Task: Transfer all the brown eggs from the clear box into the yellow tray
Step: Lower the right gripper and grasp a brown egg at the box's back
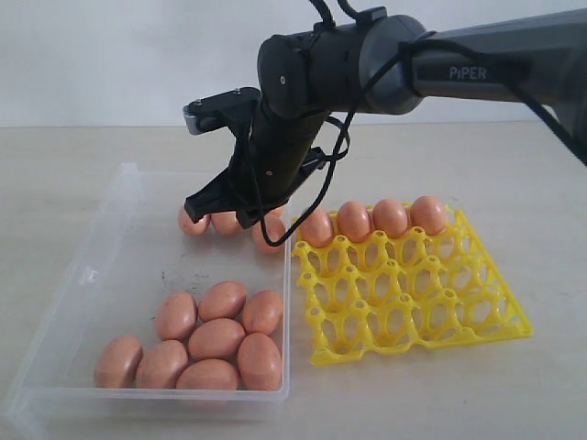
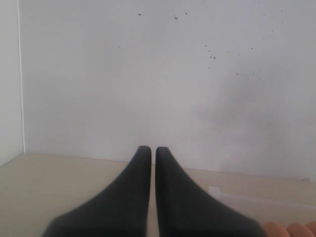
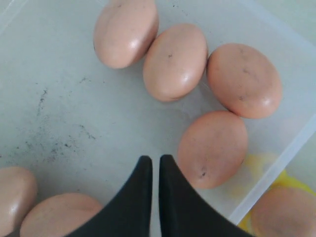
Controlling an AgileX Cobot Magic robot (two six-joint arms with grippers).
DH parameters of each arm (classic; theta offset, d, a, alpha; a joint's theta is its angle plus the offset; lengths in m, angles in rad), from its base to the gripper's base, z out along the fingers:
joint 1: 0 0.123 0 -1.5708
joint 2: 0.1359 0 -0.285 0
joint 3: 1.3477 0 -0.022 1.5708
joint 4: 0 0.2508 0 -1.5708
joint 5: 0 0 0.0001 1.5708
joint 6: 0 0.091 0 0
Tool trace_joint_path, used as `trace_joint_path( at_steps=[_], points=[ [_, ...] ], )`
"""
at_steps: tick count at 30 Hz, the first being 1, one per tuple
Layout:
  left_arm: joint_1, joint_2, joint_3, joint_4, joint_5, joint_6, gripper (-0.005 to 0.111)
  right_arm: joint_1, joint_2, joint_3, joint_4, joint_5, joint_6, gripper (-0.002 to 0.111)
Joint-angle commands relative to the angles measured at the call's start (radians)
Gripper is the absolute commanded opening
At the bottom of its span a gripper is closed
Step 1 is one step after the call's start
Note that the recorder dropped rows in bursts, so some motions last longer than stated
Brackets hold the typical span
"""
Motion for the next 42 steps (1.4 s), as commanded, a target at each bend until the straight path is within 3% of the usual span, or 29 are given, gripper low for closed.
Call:
trace_joint_path(
  at_steps=[1, 42],
  points=[
    [-0.001, -0.002, -0.001, 0.004, 0.003, 0.005, 0.004, -0.004, -0.002, -0.005, -0.01, 0.008, 0.001, 0.0],
    [-0.001, -0.002, -0.001, 0.004, 0.003, 0.005, 0.004, -0.004, -0.002, -0.005, 0.009, 0.079, 0.021, 0.0]
  ],
)
